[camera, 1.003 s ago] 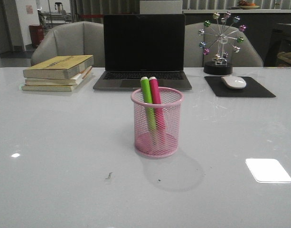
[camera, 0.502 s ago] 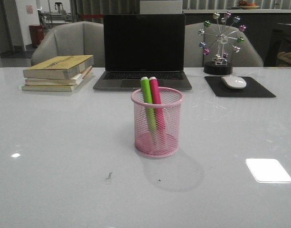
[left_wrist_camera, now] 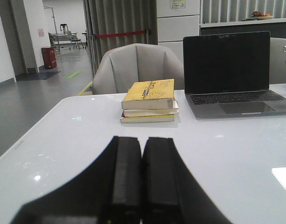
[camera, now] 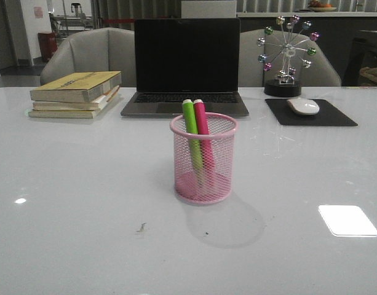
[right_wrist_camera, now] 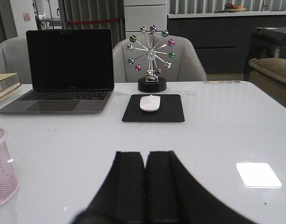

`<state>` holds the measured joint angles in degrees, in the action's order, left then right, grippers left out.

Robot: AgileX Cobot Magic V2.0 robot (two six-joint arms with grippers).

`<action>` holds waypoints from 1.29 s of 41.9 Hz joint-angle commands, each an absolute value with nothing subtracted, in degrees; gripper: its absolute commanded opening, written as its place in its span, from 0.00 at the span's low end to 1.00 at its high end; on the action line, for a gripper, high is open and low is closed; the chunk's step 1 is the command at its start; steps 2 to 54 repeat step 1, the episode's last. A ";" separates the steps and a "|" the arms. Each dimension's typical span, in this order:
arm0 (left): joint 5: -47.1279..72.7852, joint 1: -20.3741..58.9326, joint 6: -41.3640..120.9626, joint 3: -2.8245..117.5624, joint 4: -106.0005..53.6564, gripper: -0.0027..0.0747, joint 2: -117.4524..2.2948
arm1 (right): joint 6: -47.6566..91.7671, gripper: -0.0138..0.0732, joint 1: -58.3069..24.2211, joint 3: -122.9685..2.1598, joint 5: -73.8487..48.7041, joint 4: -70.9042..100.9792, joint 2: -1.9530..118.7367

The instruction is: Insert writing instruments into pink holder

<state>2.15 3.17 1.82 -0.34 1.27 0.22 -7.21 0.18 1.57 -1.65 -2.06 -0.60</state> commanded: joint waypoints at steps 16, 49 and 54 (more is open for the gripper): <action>-2.99 3.04 1.28 -0.55 0.72 0.16 1.36 | -7.09 0.22 0.58 1.35 3.82 -2.57 -1.70; -2.99 3.04 1.28 -0.55 0.72 0.16 1.36 | -7.09 0.22 0.58 1.35 3.82 -2.57 -1.70; -2.99 3.04 1.28 -0.55 0.72 0.16 1.36 | -7.09 0.22 0.58 1.35 3.82 -2.57 -1.70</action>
